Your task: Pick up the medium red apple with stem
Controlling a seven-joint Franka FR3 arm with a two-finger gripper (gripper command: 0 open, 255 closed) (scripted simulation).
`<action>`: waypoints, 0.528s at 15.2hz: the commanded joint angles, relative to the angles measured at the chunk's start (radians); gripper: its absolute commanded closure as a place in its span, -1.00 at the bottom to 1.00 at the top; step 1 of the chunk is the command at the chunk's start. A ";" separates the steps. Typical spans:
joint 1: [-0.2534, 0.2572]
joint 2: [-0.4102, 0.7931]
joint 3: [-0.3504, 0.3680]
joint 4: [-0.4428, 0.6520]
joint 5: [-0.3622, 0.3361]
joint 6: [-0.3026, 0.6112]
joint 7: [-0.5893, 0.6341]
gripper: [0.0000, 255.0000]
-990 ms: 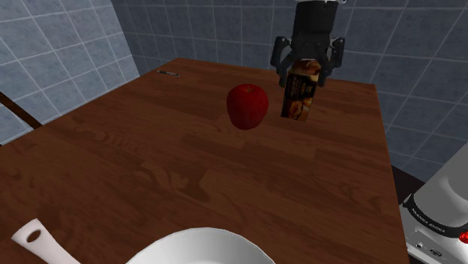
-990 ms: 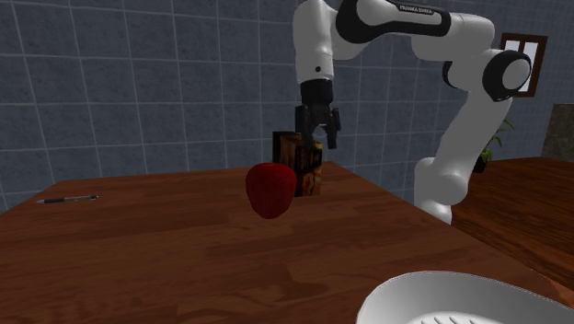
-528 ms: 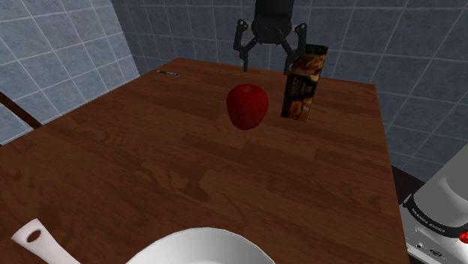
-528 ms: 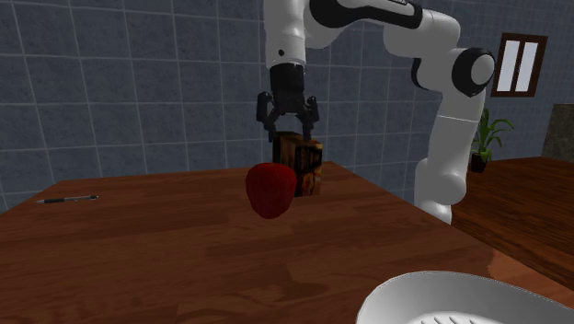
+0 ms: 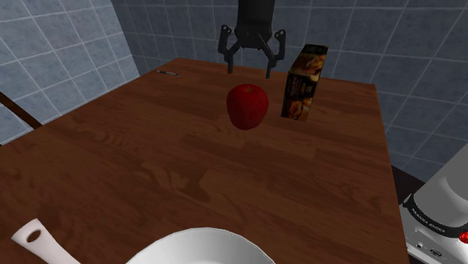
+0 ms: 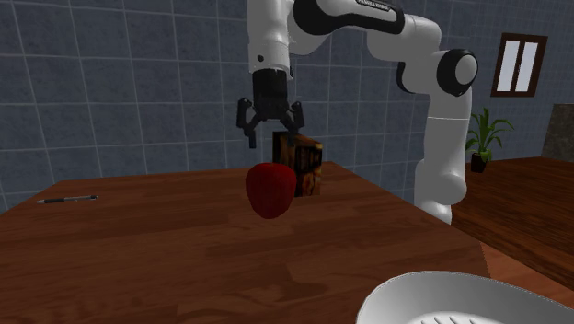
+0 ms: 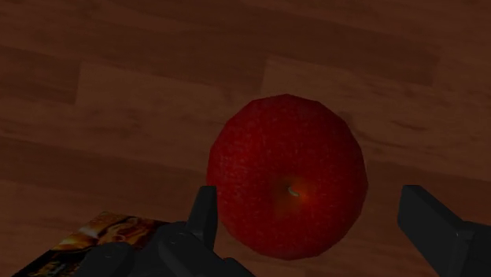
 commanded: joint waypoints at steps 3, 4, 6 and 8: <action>-0.002 -0.014 -0.002 -0.062 0.008 0.048 -0.015 -1.00; -0.002 -0.013 -0.002 -0.062 0.008 0.048 -0.015 -1.00; -0.001 -0.014 -0.002 -0.061 0.008 0.047 -0.015 1.00; -0.001 -0.014 -0.002 -0.061 0.008 0.047 -0.014 1.00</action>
